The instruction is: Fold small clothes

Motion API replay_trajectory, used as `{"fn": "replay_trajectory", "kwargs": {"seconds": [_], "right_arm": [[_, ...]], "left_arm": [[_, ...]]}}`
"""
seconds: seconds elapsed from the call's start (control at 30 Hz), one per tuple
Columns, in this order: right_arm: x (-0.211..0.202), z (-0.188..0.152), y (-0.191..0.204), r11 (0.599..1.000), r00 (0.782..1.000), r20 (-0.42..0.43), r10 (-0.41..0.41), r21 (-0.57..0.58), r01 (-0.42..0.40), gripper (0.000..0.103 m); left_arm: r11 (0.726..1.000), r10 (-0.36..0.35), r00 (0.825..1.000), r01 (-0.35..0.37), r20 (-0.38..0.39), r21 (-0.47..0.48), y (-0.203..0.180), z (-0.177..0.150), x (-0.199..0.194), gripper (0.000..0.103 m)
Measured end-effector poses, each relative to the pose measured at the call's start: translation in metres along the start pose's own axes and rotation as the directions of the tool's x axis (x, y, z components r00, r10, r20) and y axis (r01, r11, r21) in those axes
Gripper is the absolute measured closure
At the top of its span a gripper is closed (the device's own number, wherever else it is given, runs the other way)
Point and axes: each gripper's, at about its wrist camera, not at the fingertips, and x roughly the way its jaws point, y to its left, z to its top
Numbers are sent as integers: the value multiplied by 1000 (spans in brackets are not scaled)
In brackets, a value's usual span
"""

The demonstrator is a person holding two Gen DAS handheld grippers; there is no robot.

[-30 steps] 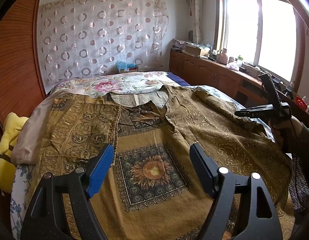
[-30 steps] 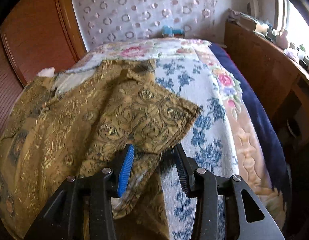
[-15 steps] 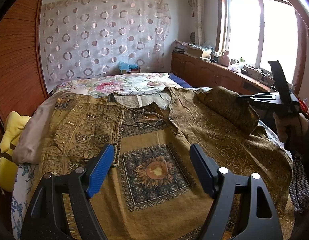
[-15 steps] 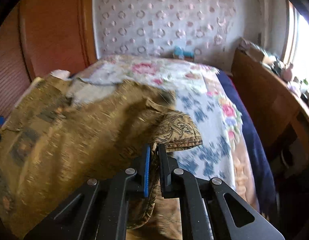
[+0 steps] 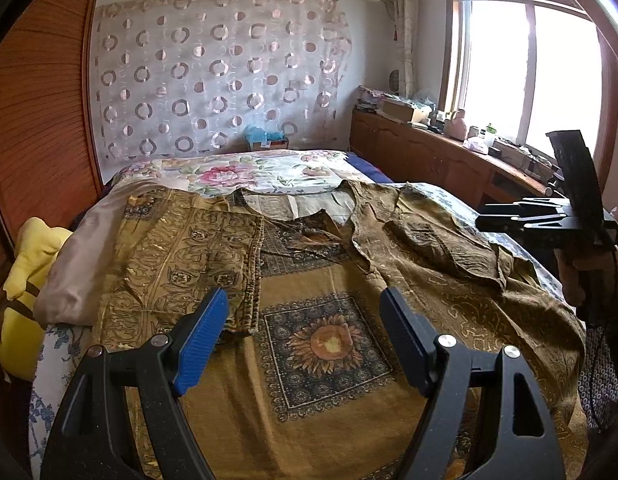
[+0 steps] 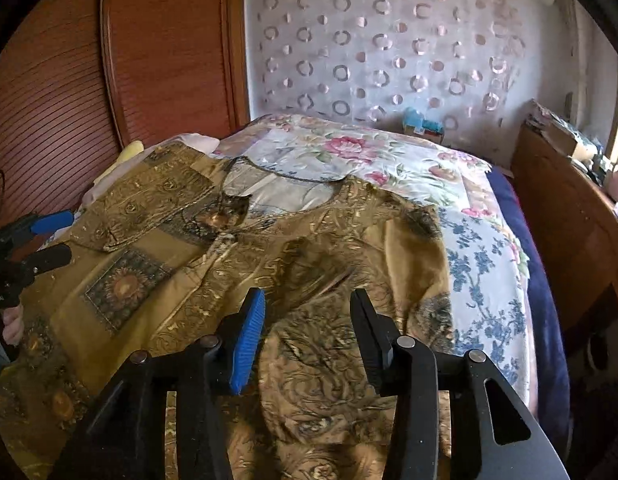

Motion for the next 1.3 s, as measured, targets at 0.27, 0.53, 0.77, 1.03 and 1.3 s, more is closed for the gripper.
{"fn": "replay_trajectory", "kwargs": {"seconds": [0.27,0.53,0.77,1.03,1.3], "right_arm": [[23,3,-26,994,995,-59,-84,66,88,57],[62,-4,-43,984,972,-177,-157,59,170,57],[70,14,-44,984,972,-182,-149,73,165,57],[104,33,-6,993,973,-197,-118,-38,113,57],[128,48,22,997,984,-174,32,-60,-43,57]], "left_arm": [[1000,17,1000,-17,1,-20,12,0,-1,24],[999,25,1000,-25,-7,-26,16,-2,-2,24],[999,26,1000,-27,-16,-26,18,-4,0,24],[998,53,998,-54,-28,-33,32,0,2,24],[994,105,994,-106,-24,-33,54,12,1,24]]}}
